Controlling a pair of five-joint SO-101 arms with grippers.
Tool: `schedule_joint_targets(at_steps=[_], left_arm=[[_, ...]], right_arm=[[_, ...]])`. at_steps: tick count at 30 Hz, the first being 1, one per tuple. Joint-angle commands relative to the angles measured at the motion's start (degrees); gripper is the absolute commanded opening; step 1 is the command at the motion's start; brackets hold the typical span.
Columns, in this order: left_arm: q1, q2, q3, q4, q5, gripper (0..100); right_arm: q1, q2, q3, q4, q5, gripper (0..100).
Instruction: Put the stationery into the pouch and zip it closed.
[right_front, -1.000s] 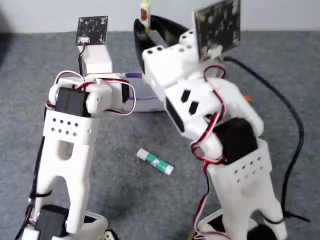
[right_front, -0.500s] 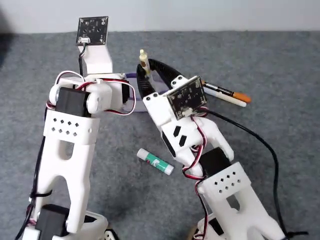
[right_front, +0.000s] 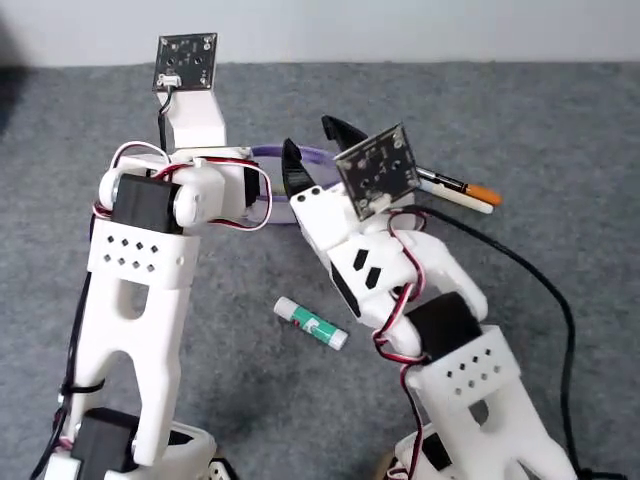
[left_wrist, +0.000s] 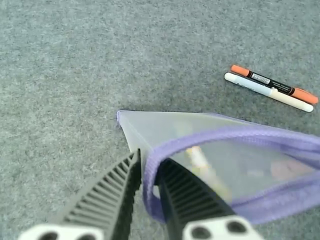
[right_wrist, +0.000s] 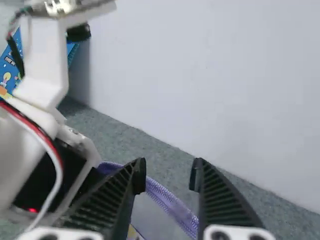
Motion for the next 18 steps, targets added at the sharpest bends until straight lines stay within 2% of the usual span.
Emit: schedule_joint_targets(at_steps=[1,7,13,18], left_arm=[[-0.3,0.8,-0.7,-0.1,0.6,3],[-0.3,0.9,-0.7,-0.3,0.6,3],[-0.4,0.9,-0.7,-0.4,0.6,3],[-0.4,0.9,-0.7,-0.5,0.6,3]], right_arm=[[-0.3,-0.7,-10.6,11.9,-0.9,9.6],[-0.5,-0.7,-17.0,30.8,-1.0,3.4],[-2.8,-0.7,-17.0,47.4,-1.0,2.6],[-4.3,1.4,-8.8,52.5,-1.0,3.1]])
